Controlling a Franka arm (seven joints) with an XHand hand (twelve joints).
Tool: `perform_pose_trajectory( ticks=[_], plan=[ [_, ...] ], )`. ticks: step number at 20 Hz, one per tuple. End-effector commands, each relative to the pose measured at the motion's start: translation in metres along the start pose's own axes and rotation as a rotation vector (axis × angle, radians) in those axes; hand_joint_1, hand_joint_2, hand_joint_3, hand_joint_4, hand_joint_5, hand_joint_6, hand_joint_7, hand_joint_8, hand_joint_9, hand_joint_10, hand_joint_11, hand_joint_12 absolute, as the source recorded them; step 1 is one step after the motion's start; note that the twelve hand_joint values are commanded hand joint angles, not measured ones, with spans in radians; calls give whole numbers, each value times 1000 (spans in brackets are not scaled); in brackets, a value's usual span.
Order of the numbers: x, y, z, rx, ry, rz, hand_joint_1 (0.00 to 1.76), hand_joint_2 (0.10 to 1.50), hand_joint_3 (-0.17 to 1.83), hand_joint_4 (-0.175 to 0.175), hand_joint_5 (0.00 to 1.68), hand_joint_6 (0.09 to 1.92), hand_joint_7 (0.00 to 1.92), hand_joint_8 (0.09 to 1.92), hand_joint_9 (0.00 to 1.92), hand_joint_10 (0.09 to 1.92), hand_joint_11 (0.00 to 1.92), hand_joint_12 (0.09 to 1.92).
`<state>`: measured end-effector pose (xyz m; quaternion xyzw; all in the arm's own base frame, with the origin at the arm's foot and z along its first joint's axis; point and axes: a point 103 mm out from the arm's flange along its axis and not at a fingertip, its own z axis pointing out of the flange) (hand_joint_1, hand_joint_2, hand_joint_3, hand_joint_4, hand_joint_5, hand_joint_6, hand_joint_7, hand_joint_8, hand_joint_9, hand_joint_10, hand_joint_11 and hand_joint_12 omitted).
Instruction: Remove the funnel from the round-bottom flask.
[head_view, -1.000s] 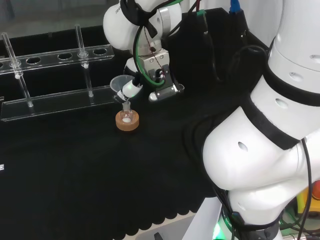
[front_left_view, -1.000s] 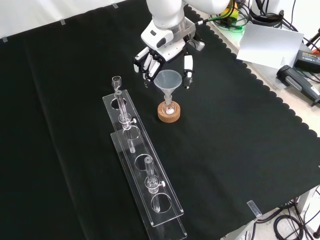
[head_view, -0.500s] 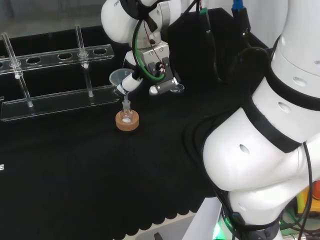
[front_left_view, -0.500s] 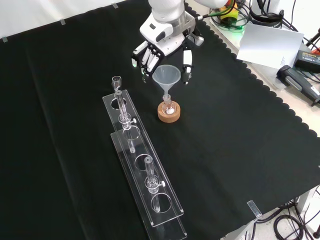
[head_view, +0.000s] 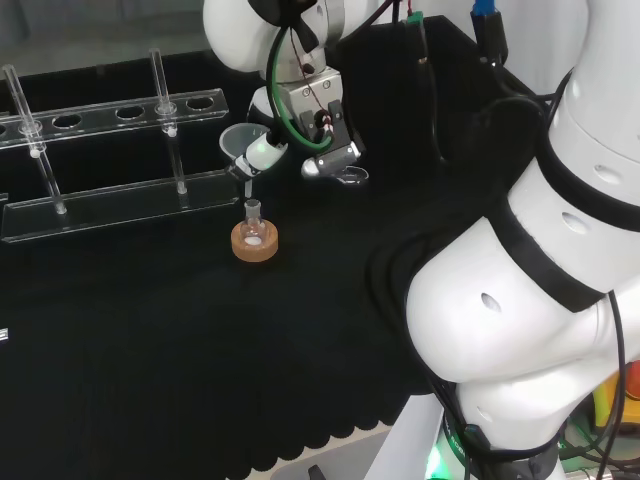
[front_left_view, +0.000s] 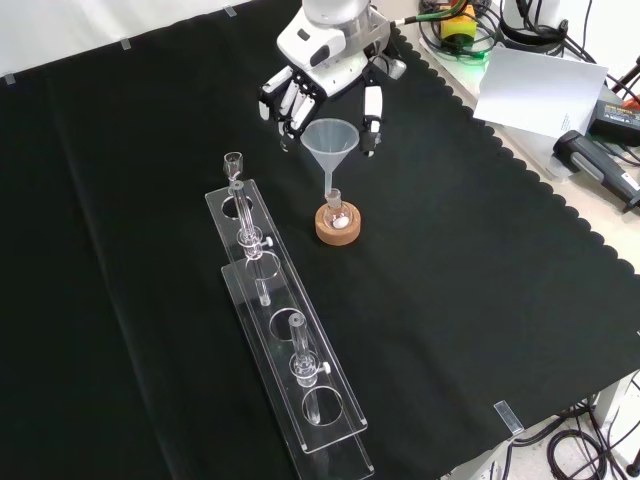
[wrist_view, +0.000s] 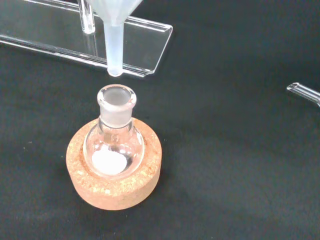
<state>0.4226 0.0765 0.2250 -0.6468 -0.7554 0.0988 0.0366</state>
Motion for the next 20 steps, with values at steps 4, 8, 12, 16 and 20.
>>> perform_pose_trajectory(
  ticks=[4,8,12,16,20],
  plan=[
    [-2,-4,-15,-9,0,-12,590,765,60,22,787,91,1001,348,738,450,0,1165],
    [-7,-7,-26,-25,-5,-17,593,766,62,22,793,94,1008,347,744,446,0,1166],
    [-8,-9,-31,-36,-5,-10,596,767,63,23,796,97,1011,344,749,443,0,1167],
    [-1,-12,-31,-36,-11,3,601,767,64,23,798,99,1013,342,753,439,0,1167],
    [1,-17,-31,-35,-4,18,605,768,66,23,799,101,1016,340,757,436,0,1167]
  ],
)
